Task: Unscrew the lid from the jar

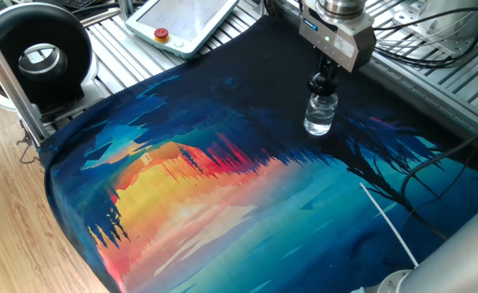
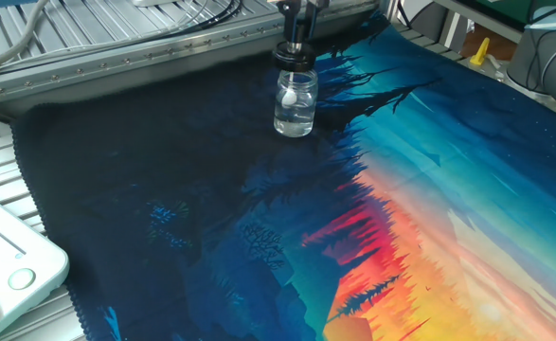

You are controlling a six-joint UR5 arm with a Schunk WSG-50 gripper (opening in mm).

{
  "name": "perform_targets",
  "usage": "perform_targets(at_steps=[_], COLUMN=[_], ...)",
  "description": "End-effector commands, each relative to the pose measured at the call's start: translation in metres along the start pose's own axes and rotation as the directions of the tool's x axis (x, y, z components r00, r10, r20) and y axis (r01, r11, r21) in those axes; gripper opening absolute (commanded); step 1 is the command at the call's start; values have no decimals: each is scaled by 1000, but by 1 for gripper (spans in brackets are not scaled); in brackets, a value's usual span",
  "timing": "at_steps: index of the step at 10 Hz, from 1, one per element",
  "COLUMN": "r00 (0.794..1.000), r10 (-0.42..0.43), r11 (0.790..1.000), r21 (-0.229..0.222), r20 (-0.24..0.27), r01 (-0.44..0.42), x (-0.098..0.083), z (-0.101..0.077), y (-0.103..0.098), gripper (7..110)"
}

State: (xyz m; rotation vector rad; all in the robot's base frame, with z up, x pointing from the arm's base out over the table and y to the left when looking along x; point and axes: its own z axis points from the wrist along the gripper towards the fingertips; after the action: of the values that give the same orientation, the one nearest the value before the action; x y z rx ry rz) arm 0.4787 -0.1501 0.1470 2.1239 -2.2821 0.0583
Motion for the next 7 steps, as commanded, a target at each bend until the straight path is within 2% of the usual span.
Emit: perform_targets(at_steps=[1,7], r00=[1000,1000], r10=[10,15], r11=[1000,1000], r21=[5,1], r20=[-5,-24], r01=[-10,-15], x=[-2,2], z=[1,2], y=[1,3], gripper=[7,7])
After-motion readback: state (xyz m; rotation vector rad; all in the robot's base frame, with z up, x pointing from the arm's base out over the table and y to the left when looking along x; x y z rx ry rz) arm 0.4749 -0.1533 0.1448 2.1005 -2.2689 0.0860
